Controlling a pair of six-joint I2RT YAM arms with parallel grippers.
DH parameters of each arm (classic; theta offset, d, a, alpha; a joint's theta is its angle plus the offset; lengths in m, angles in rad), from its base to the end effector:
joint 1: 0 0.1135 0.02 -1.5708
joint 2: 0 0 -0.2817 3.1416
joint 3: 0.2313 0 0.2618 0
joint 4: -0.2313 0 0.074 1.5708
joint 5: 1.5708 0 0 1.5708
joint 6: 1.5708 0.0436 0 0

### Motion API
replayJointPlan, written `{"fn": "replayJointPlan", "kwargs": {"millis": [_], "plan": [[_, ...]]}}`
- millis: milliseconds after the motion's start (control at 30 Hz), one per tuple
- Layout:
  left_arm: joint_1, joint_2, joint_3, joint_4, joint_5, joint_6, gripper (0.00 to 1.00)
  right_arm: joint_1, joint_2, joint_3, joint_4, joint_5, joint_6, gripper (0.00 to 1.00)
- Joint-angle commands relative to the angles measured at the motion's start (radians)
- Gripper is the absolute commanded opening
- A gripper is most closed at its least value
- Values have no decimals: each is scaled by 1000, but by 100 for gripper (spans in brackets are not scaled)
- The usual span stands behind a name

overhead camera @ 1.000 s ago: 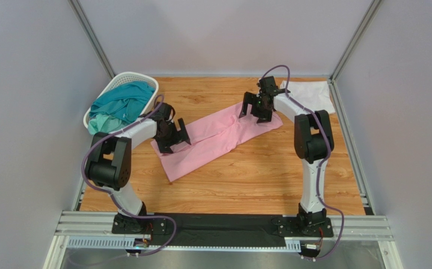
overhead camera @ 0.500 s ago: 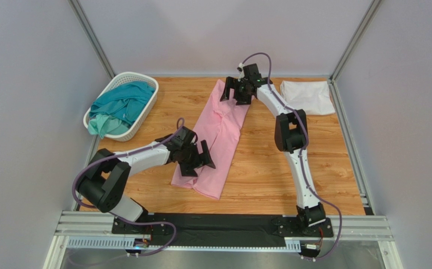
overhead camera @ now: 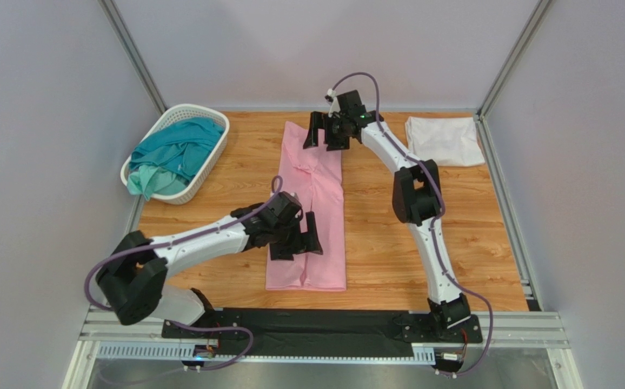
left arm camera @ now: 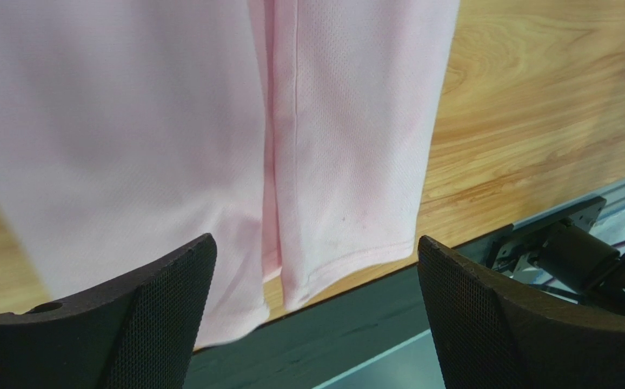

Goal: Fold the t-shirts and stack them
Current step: Fold the tshirt

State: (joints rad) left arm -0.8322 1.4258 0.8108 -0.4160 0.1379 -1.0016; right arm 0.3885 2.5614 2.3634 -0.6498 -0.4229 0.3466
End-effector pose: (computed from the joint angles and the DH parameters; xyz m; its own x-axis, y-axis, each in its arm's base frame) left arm 0.1856 -0.2128 0.1937 -0.9682 -0.1759 -0.1777 -0.0661 0.8655 -0.4965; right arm 0.5416 0.2410 0.1913 -0.8554 -0.0154 -0.5178 -0.3255 0.7935 0.5142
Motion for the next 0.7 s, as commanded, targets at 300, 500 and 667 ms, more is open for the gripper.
{"fn": "replayJointPlan", "kwargs": {"millis": [300,500,667], "plan": [[-8,-476,-178,-385,-219,-11,100,121,-921,-956,24,326,3,100],[-7,-519,-278,-360,-150,-29,78,291,-1234,-1368,-7,384,103,97],[-7,-536,-376,-235,-110,-52,62,441,-1336,-1517,-51,337,172,92]]}}
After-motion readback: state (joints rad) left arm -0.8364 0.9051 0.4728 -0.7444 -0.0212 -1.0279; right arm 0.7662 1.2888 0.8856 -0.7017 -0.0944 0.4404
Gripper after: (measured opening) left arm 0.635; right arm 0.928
